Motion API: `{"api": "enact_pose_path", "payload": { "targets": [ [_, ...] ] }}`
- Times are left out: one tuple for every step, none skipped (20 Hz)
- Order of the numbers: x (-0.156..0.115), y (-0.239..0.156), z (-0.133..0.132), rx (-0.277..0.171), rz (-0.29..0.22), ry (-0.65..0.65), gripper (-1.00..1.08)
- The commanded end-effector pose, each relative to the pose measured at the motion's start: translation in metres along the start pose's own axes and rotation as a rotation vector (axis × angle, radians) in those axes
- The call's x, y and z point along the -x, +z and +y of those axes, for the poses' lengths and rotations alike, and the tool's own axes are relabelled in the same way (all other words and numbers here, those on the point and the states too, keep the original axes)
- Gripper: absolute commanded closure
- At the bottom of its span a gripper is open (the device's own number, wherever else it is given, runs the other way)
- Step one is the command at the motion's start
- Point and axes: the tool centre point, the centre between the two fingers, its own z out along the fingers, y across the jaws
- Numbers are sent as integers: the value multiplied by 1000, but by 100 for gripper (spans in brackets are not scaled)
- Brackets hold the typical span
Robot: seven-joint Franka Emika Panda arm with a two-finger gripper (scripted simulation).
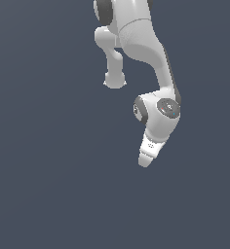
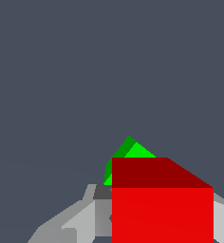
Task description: Stack the red cube on top of the green cube.
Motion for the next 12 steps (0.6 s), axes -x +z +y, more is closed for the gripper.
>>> {"api": "enact_pose_path", "payload": {
  "targets": [
    [-2, 1, 2, 1, 1, 0, 108],
    [-2, 1, 2, 1, 1, 0, 108],
    [-2, 1, 2, 1, 1, 0, -92],
    [-2, 1, 2, 1, 1, 0, -92],
    [-2, 1, 2, 1, 1, 0, -92],
    [-2, 1, 2, 1, 1, 0, -92],
    [-2, 1, 2, 1, 1, 0, -92],
    [-2, 1, 2, 1, 1, 0, -92],
    [-2, 1, 2, 1, 1, 0, -92],
    [-2, 1, 2, 1, 1, 0, -92],
    [-2, 1, 2, 1, 1, 0, -92],
    [-2, 1, 2, 1, 1, 0, -92]
  ]
}}
